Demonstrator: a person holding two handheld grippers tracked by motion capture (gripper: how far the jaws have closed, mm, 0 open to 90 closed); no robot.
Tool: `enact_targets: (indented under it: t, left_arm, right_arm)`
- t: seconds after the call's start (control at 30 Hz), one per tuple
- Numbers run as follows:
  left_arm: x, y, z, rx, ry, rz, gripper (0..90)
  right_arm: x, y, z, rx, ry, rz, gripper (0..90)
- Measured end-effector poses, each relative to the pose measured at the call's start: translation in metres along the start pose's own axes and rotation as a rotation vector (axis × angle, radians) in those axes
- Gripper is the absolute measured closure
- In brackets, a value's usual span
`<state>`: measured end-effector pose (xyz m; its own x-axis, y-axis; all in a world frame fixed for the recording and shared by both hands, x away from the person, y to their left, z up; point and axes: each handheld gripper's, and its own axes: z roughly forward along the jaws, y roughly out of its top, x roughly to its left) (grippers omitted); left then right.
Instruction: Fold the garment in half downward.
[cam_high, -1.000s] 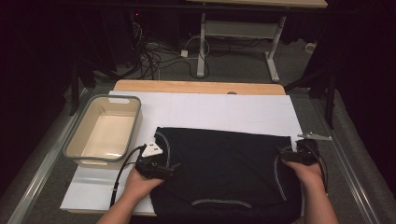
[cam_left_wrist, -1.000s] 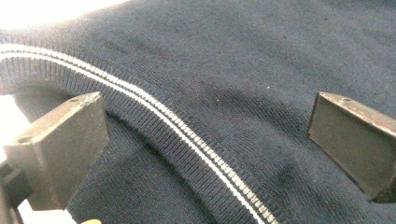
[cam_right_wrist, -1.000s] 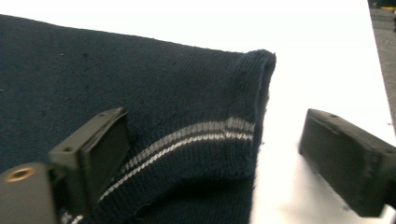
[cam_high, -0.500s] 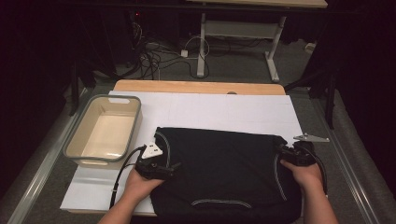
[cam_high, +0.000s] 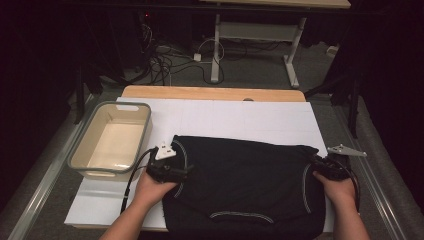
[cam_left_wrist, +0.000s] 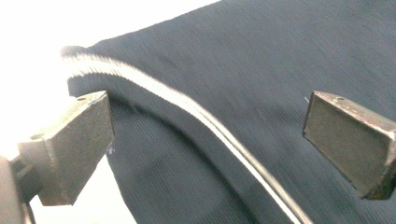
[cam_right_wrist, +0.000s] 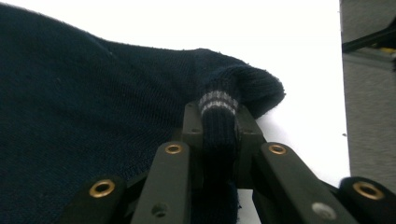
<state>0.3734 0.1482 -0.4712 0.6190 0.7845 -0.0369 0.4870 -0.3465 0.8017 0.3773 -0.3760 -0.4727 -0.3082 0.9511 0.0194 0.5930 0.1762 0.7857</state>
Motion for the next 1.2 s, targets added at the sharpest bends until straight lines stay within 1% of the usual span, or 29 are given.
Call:
enact_targets:
  t: [0.03, 0.07, 0.13, 0.17, 0.2, 0.23, 0.27, 0.33, 0.37, 0.4, 0.43, 0.47, 0.5, 0.53, 0.57, 0.6, 0.63, 0.67, 0.73, 0.77, 0.8, 0.83, 0.87, 0.9, 0.97, 1.1, 1.13, 1.17, 1.2]
  left_arm:
    - [0.004, 0.008, 0.005, 0.004, 0.008, -0.015, 1.1]
    - [0.010, 0.016, 0.012, 0.021, 0.018, -0.031, 1.1]
    - [0.020, 0.025, 0.024, 0.067, 0.054, -0.048, 1.1]
    - [0.027, 0.029, 0.033, 0.102, 0.073, -0.067, 1.1]
    - [0.032, 0.030, 0.038, 0.127, 0.090, -0.080, 1.1]
    - [0.039, 0.030, 0.045, 0.160, 0.108, -0.115, 1.0]
    - [0.042, 0.030, 0.049, 0.180, 0.117, -0.142, 1.1]
    - [0.047, 0.026, 0.059, 0.229, 0.099, -0.197, 1.5]
    - [0.045, 0.026, 0.059, 0.225, 0.112, -0.197, 1.3]
    - [0.043, 0.026, 0.058, 0.223, 0.127, -0.207, 3.8]
    - [0.041, 0.026, 0.055, 0.205, 0.122, -0.200, 10.0]
    - [0.039, 0.025, 0.053, 0.191, 0.108, -0.192, 22.5]
    - [0.038, 0.023, 0.052, 0.175, 0.095, -0.191, 33.2]
    - [0.037, 0.022, 0.051, 0.167, 0.082, -0.188, 41.1]
    - [0.037, 0.021, 0.050, 0.155, 0.052, -0.193, 52.7]
    - [0.037, 0.020, 0.050, 0.144, 0.023, -0.208, 63.0]
    - [0.036, 0.020, 0.050, 0.137, 0.013, -0.216, 70.3]
    - [0.035, 0.019, 0.050, 0.127, 0.011, -0.218, 72.8]
    - [0.032, 0.017, 0.049, 0.114, 0.022, -0.199, 74.7]
    - [0.031, 0.018, 0.048, 0.107, 0.034, -0.183, 75.2]
    - [0.030, 0.019, 0.046, 0.099, 0.043, -0.177, 75.5]
    - [0.030, 0.022, 0.043, 0.081, 0.056, -0.170, 75.7]
    - [0.030, 0.026, 0.040, 0.056, 0.067, -0.173, 75.9]
    - [0.031, 0.031, 0.037, 0.042, 0.081, -0.164, 76.1]
    - [0.032, 0.045, 0.030, 0.020, 0.109, -0.145, 76.2]
    - [0.038, 0.075, 0.022, -0.006, 0.158, -0.108, 76.3]
    - [0.040, 0.080, 0.021, -0.012, 0.170, -0.106, 76.3]
    - [0.043, 0.087, 0.019, -0.024, 0.187, -0.107, 76.2]
    - [0.045, 0.091, 0.018, -0.024, 0.194, -0.110, 76.0]
  right_arm:
    - [-0.002, 0.000, 0.000, -0.004, 0.011, 0.012, 80.4]
    - [-0.002, 0.000, 0.000, -0.002, 0.012, 0.014, 80.4]
    - [0.000, 0.000, 0.001, 0.011, 0.003, -0.004, 80.3]
    - [0.000, 0.000, 0.002, 0.012, 0.002, -0.008, 80.2]
    - [0.000, 0.000, 0.002, 0.013, 0.005, -0.001, 80.2]
    - [0.000, 0.000, 0.002, 0.013, 0.008, 0.000, 80.2]
    - [-0.001, 0.000, 0.002, 0.011, 0.011, 0.001, 80.2]
    - [0.000, 0.000, 0.002, 0.012, 0.012, 0.000, 80.1]
    - [0.000, 0.000, 0.002, 0.012, 0.012, 0.000, 80.1]
    - [0.000, 0.000, 0.002, 0.012, 0.013, 0.000, 80.1]
    - [0.000, 0.000, 0.002, 0.011, 0.013, -0.001, 80.1]
    - [0.000, 0.000, 0.002, 0.012, 0.015, -0.006, 80.1]
    - [0.000, 0.000, 0.002, 0.012, 0.014, -0.007, 80.1]
    - [0.000, 0.000, 0.002, 0.012, 0.015, -0.007, 80.1]
    - [0.000, 0.000, 0.002, 0.011, 0.013, -0.008, 80.0]
    - [0.001, 0.000, 0.002, 0.011, 0.011, -0.011, 80.1]
    - [0.002, 0.000, 0.002, 0.011, 0.006, -0.014, 80.1]
    - [0.002, 0.000, 0.001, 0.009, 0.002, -0.020, 80.1]
    - [0.003, 0.000, 0.001, 0.007, -0.005, -0.026, 80.1]
    - [0.004, 0.000, 0.001, 0.007, -0.009, -0.032, 80.2]
    - [0.005, 0.000, 0.000, 0.000, -0.019, -0.038, 80.2]
    - [0.006, 0.000, 0.000, -0.007, -0.024, -0.039, 80.3]
    - [0.005, 0.001, -0.002, -0.024, -0.022, -0.018, 80.3]
    - [0.005, 0.004, -0.003, -0.048, -0.018, -0.003, 80.4]
    - [0.007, 0.015, -0.005, -0.067, -0.025, -0.018, 80.5]
    - [0.012, 0.049, -0.006, -0.114, -0.039, -0.060, 80.4]
    - [0.013, 0.060, -0.006, -0.135, -0.052, -0.068, 80.4]
    - [0.012, 0.066, -0.006, -0.152, -0.059, -0.070, 80.3]
    - [0.011, 0.074, -0.005, -0.176, -0.066, -0.066, 80.1]
